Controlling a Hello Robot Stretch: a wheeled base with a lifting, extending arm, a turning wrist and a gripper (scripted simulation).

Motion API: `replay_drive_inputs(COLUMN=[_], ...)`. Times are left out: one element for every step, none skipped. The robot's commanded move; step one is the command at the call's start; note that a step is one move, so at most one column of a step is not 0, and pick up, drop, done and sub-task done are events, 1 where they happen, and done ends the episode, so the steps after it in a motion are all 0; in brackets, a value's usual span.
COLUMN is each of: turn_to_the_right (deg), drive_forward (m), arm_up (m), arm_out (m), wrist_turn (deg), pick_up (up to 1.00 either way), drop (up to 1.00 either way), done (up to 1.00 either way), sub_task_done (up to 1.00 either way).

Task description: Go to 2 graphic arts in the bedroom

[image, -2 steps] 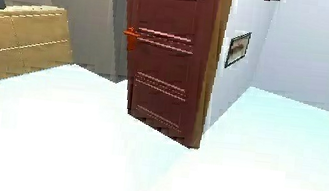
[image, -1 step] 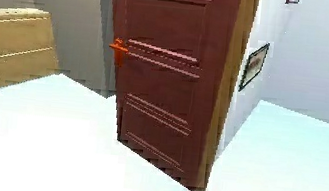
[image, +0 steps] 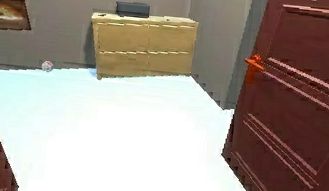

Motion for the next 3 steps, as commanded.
replay_drive_inputs(turn_to_the_right=[0.0,0.0,36.0], drive_forward=[1.0,0.65,0.0], arm_up=[0.0,0.0,0.0], arm_out=[0.0,0.0,0.0], wrist_turn=[0.0,0.0,0.0], pick_up=[0.0,0.0,0.0], drop=[0.0,0.0,0.0], done=[0.0,0.0,0.0], sub_task_done=[0.0,0.0,0.0])
